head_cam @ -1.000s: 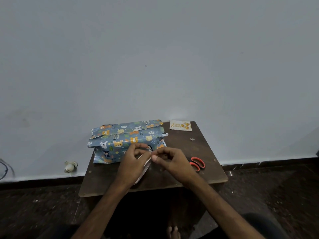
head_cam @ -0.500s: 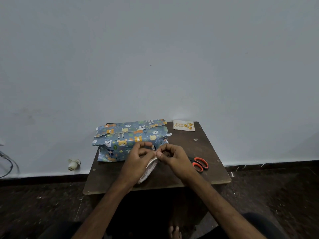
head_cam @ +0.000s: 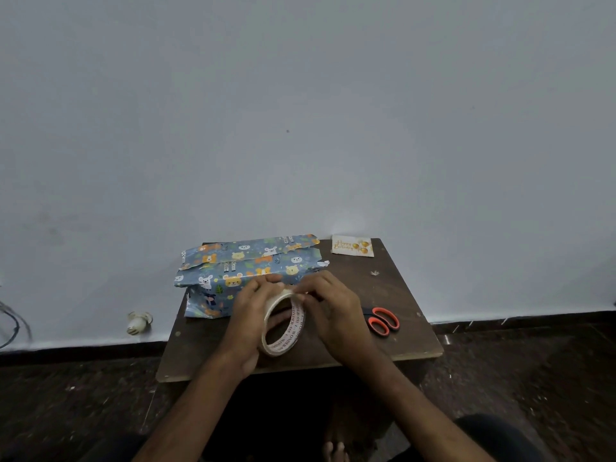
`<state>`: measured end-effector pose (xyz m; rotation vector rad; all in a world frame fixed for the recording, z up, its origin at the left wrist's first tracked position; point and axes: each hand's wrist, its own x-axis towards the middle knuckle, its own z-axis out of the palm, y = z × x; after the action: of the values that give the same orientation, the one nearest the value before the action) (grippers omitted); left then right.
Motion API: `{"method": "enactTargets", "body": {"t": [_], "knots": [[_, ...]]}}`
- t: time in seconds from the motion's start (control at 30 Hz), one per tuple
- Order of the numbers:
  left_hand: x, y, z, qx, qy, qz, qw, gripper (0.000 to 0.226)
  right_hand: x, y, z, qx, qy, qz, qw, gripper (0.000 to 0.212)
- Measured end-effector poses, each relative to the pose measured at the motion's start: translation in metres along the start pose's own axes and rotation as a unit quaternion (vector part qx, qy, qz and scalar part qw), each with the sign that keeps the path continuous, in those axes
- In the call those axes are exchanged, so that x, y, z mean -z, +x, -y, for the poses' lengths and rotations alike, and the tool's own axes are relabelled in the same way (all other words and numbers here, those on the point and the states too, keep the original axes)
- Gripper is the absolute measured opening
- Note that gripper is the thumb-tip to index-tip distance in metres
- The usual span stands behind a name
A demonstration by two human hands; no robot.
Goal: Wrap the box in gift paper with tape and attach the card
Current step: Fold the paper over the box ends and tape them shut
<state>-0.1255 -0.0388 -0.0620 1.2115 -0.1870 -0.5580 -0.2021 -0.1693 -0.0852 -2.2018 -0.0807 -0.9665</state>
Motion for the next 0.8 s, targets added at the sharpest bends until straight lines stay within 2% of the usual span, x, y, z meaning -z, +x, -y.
{"method": "enactTargets", "body": {"t": [0.07, 0.17, 0.23, 0.3, 0.33, 0.4, 0.43, 0.47, 0.5, 0.53, 0.57, 0.6, 0.67, 0.73, 0.8], "knots": [[-0.003, 0.001, -0.002, 0.035, -0.081, 0.005, 0.996, 0.012, 0.003, -0.002, -0.003, 0.063, -0.058, 0.019, 0.996, 0.015], [-0.009, 0.006, -0.008, 0.075, -0.220, 0.032, 0.972, 0.013, 0.007, -0.008, 0.003, 0.137, -0.077, 0.072, 0.985, 0.022], [-0.016, 0.011, -0.010, 0.077, -0.259, 0.040, 0.962, 0.013, 0.013, -0.012, 0.007, 0.188, -0.123, 0.082, 0.971, 0.027], [-0.029, 0.015, -0.009, 0.038, -0.235, 0.051, 0.970, 0.017, 0.024, -0.013, -0.002, 0.214, -0.197, 0.061, 0.955, 0.015], [-0.034, 0.016, -0.008, -0.010, -0.195, 0.048, 0.980, 0.021, 0.032, -0.012, -0.008, 0.201, -0.222, 0.042, 0.953, 0.019], [-0.033, 0.020, -0.009, -0.167, -0.031, 0.028, 0.985, 0.030, 0.056, -0.012, -0.029, 0.146, -0.249, 0.010, 0.957, 0.029], [-0.025, 0.024, -0.012, -0.264, 0.101, 0.009, 0.959, 0.034, 0.069, -0.013, -0.040, 0.110, -0.271, -0.009, 0.956, 0.025], [-0.013, 0.033, -0.016, -0.348, 0.248, -0.010, 0.904, 0.036, 0.083, -0.015, -0.051, 0.066, -0.302, -0.020, 0.951, 0.023], [-0.002, 0.043, -0.020, -0.405, 0.380, -0.028, 0.831, 0.040, 0.095, -0.018, -0.064, 0.010, -0.340, -0.019, 0.940, 0.024], [0.009, 0.054, -0.023, -0.432, 0.476, -0.039, 0.765, 0.045, 0.105, -0.020, -0.074, -0.049, -0.368, 0.007, 0.928, 0.026], [0.018, 0.064, -0.025, -0.435, 0.542, -0.040, 0.718, 0.051, 0.110, -0.022, -0.083, -0.104, -0.388, 0.049, 0.915, 0.027], [0.026, 0.072, -0.025, -0.415, 0.591, -0.032, 0.690, 0.058, 0.112, -0.023, -0.089, -0.152, -0.401, 0.093, 0.899, 0.023], [0.035, 0.081, -0.021, -0.350, 0.664, -0.004, 0.661, 0.075, 0.109, -0.023, -0.095, -0.212, -0.411, 0.151, 0.873, 0.010], [0.041, 0.084, -0.016, -0.289, 0.699, 0.022, 0.654, 0.090, 0.106, -0.022, -0.096, -0.239, -0.415, 0.142, 0.866, 0.009], [0.041, 0.082, -0.014, -0.270, 0.711, 0.024, 0.649, 0.093, 0.096, -0.020, -0.094, -0.220, -0.393, 0.090, 0.888, 0.025]]}}
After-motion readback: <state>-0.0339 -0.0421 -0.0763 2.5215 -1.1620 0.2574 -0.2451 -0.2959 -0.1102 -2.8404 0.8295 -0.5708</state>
